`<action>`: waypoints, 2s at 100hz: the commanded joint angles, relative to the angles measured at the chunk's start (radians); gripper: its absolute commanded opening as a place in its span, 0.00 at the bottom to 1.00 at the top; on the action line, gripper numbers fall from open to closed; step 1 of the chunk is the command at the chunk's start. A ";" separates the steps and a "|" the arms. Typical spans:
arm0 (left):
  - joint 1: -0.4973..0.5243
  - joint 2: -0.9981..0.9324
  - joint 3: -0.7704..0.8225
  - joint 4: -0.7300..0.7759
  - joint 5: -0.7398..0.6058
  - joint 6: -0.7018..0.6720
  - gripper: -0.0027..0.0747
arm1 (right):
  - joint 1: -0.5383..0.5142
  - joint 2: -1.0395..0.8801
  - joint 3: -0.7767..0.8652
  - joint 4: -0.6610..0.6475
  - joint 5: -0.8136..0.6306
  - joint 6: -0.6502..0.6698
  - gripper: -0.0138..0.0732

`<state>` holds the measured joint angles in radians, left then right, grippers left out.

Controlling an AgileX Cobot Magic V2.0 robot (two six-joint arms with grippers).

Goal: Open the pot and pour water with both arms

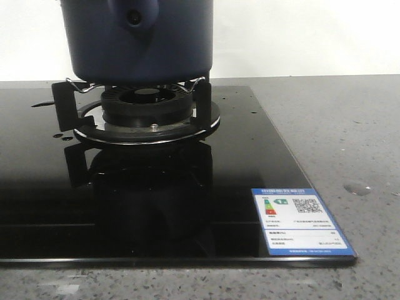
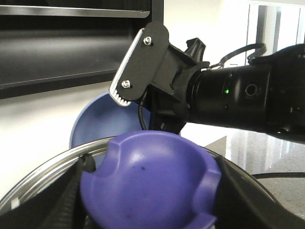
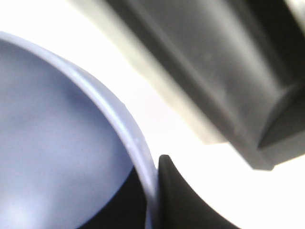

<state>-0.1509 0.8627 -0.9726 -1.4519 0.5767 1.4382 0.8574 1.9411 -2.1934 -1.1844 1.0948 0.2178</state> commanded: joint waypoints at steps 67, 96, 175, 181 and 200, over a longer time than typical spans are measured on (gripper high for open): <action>-0.048 0.027 -0.033 -0.066 -0.023 0.000 0.31 | -0.508 -0.243 -0.085 1.006 0.223 -0.063 0.11; -0.082 0.081 -0.033 -0.074 -0.042 0.034 0.31 | -0.759 -0.432 0.329 1.240 0.219 -0.178 0.11; -0.139 0.416 -0.098 -0.382 0.056 0.372 0.31 | -1.005 -0.654 1.104 1.400 -0.031 -0.321 0.11; -0.139 0.444 -0.122 -0.380 0.056 0.372 0.31 | -1.005 -0.654 1.104 1.400 -0.029 -0.321 0.11; -0.139 0.538 -0.197 -0.380 0.103 0.372 0.31 | -1.005 -0.654 1.104 1.397 -0.025 -0.321 0.11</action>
<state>-0.2845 1.3972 -1.1051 -1.7625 0.6078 1.8064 -0.1401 1.3211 -1.0682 0.1954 1.0919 -0.0907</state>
